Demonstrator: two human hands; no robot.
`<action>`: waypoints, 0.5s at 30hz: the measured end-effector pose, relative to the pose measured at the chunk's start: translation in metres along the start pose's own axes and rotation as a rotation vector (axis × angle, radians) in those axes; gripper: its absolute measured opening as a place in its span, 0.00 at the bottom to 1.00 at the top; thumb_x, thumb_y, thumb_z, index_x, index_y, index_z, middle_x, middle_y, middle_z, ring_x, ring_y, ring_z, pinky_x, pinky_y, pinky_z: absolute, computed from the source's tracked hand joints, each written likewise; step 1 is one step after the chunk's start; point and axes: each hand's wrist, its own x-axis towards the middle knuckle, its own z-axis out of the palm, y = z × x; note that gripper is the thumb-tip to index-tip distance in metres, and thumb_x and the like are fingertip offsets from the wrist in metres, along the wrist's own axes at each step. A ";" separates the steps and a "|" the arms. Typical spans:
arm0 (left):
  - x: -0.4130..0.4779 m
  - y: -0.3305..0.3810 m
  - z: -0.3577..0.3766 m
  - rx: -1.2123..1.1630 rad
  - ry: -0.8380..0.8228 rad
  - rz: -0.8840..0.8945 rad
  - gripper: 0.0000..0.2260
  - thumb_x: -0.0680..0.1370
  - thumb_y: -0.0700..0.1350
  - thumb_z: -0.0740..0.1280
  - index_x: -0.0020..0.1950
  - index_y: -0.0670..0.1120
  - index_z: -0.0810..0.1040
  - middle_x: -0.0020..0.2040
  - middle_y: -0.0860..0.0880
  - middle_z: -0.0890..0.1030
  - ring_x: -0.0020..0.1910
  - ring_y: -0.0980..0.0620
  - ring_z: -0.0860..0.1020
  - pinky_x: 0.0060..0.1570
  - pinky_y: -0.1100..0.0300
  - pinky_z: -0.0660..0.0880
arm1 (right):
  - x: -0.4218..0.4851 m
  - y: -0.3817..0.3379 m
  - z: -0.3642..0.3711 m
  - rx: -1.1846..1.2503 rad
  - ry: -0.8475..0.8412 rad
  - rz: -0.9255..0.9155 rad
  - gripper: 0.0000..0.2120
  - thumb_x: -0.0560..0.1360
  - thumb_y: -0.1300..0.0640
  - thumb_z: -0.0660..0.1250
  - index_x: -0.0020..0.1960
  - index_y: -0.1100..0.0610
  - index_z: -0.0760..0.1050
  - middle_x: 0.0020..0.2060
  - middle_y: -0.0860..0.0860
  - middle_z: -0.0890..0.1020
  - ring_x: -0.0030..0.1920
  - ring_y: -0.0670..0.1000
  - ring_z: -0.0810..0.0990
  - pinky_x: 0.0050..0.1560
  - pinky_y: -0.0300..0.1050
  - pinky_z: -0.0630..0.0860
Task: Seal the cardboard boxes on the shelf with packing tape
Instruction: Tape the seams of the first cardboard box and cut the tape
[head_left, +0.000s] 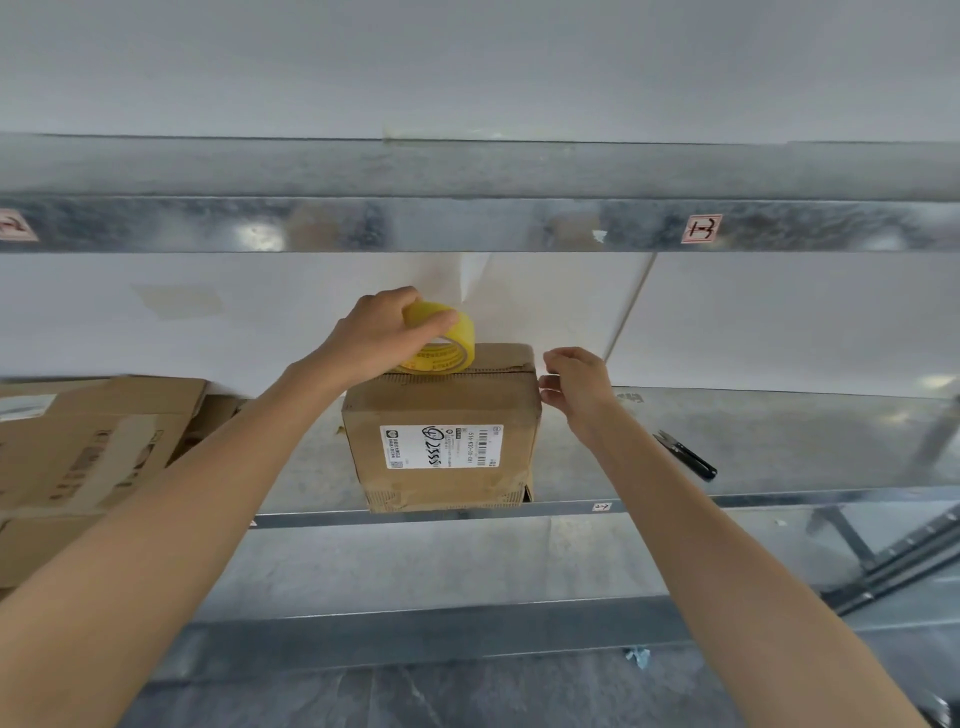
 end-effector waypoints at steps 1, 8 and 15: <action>0.001 0.001 0.000 -0.049 -0.019 -0.021 0.22 0.70 0.66 0.56 0.39 0.47 0.71 0.37 0.49 0.75 0.37 0.50 0.73 0.36 0.55 0.66 | 0.001 0.000 -0.001 0.024 0.000 0.018 0.06 0.78 0.66 0.59 0.45 0.60 0.72 0.36 0.52 0.74 0.30 0.48 0.74 0.27 0.37 0.74; -0.001 -0.004 0.003 -0.259 -0.093 -0.029 0.16 0.73 0.62 0.57 0.37 0.51 0.70 0.42 0.48 0.81 0.38 0.55 0.74 0.40 0.55 0.67 | 0.004 0.004 -0.007 0.154 -0.001 0.075 0.05 0.78 0.69 0.56 0.49 0.63 0.69 0.37 0.55 0.72 0.32 0.52 0.78 0.28 0.39 0.76; -0.004 -0.003 0.009 -0.261 -0.024 -0.024 0.21 0.72 0.65 0.58 0.40 0.46 0.71 0.39 0.49 0.77 0.38 0.52 0.74 0.39 0.56 0.67 | 0.008 0.014 -0.015 0.185 0.011 0.101 0.06 0.78 0.70 0.55 0.51 0.64 0.68 0.42 0.55 0.71 0.33 0.52 0.82 0.34 0.43 0.80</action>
